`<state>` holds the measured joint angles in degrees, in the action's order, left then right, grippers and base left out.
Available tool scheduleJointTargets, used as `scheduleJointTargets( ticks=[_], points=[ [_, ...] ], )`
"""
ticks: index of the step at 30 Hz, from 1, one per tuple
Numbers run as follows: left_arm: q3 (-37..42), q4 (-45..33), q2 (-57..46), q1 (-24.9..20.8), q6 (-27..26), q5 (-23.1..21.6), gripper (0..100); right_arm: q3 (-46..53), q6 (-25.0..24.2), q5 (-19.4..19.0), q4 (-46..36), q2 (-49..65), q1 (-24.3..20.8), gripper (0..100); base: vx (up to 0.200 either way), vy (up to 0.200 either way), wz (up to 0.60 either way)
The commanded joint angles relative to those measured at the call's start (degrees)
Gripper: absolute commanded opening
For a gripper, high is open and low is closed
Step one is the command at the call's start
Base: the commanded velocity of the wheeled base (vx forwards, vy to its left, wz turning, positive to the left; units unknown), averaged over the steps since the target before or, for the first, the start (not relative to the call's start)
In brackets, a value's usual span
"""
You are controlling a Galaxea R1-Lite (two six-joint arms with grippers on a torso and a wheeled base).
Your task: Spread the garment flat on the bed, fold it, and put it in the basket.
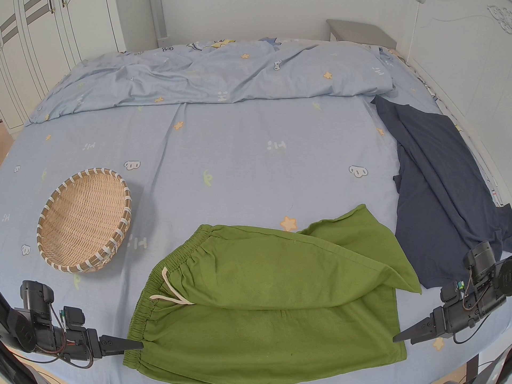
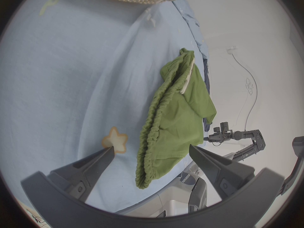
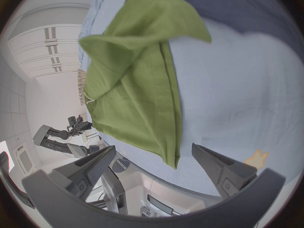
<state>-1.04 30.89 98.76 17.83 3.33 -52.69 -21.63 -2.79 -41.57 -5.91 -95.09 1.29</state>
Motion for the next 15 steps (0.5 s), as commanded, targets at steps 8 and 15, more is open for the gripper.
scheduleJointTargets(
  ticks=[8,15],
  points=[
    [-30.96,-21.57,-20.97,-14.49,19.96,12.70,100,-12.30,-0.64,2.46,-3.14,19.32,2.84,100,0.000,0.000,0.00],
    [-55.92,-29.92,-9.90,-22.84,20.14,17.44,100,-24.16,-0.28,2.11,-0.15,18.89,0.82,100,0.000,0.000,0.00]
  ],
)
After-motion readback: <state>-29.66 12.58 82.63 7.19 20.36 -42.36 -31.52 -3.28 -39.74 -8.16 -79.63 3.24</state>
